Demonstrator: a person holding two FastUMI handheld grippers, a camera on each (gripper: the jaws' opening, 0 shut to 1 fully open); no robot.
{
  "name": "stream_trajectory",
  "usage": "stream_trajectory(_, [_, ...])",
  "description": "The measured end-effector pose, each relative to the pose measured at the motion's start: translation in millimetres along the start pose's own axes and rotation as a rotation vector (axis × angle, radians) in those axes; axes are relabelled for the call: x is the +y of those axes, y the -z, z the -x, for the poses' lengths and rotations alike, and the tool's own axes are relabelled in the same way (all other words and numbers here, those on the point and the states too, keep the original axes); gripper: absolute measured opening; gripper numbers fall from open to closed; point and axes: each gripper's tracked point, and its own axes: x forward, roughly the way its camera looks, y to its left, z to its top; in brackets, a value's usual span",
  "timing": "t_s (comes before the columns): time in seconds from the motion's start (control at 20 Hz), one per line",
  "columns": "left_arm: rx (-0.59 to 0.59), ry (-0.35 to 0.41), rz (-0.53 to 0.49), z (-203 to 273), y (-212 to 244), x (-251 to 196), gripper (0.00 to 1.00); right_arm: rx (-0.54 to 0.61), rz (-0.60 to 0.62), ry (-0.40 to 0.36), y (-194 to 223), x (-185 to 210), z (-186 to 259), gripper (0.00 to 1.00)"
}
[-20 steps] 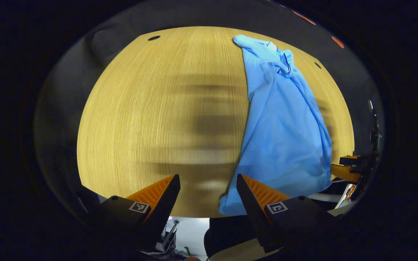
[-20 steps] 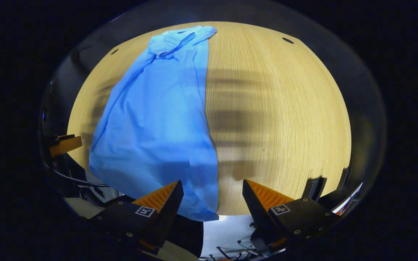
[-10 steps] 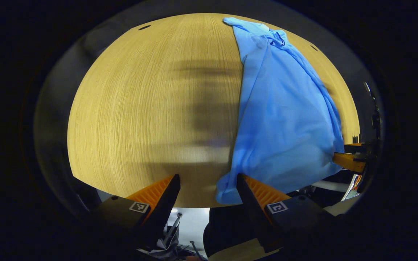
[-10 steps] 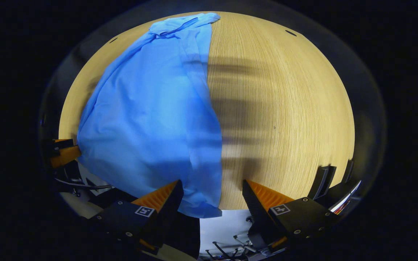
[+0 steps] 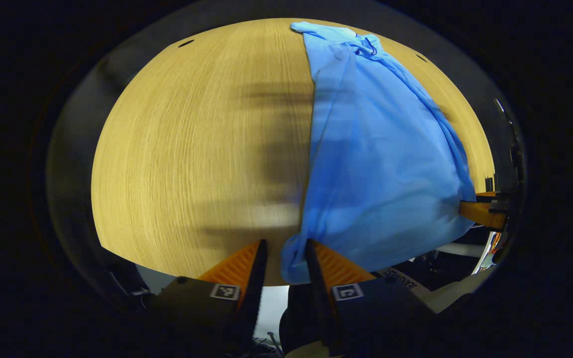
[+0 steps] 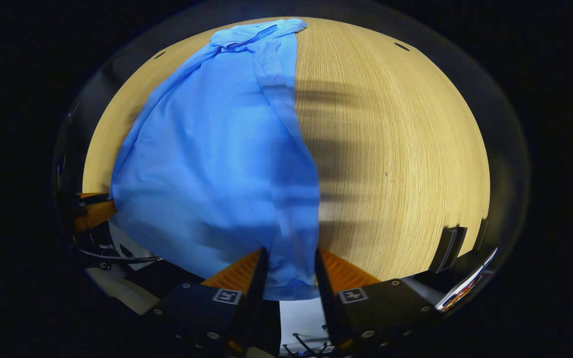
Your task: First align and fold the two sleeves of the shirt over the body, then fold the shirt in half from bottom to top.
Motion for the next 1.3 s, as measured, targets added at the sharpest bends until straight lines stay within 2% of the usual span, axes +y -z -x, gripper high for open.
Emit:
stream_trajectory(0.1, [0.000,0.017,0.028,-3.2,0.0,-6.8,0.17,0.003,-0.024,-0.026,1.5,7.3,0.2,0.14])
stream_trajectory(0.15, [-0.006,0.025,0.027,-3.4,1.3,-8.7,0.11,-0.001,-0.016,-0.029,0.1,8.5,0.0,0.03])
stream_trajectory(0.25, [0.004,0.058,0.046,-2.0,1.9,-13.8,0.05,-0.009,-0.011,-0.032,1.4,8.0,1.6,0.01])
stream_trajectory(0.45, [0.004,0.102,0.067,4.7,0.0,-19.3,0.05,-0.026,-0.067,-0.070,-4.0,9.3,10.4,0.01])
stream_trajectory(0.55, [-0.023,0.155,0.093,16.6,-12.8,-27.7,0.05,-0.047,-0.077,-0.080,-12.0,7.5,19.8,0.01])
stream_trajectory(0.65, [-0.056,0.160,0.089,23.2,-26.9,-27.0,0.05,-0.081,-0.085,-0.094,-25.6,6.8,30.6,0.01])
stream_trajectory(0.95, [-0.193,0.155,0.079,54.5,-101.0,-16.5,0.05,-0.241,-0.081,-0.107,-104.9,-5.4,73.0,0.00])
stream_trajectory(1.3, [-0.321,0.114,0.051,83.2,-199.9,-5.2,0.05,-0.354,-0.043,-0.097,-196.6,-23.3,102.4,0.01])
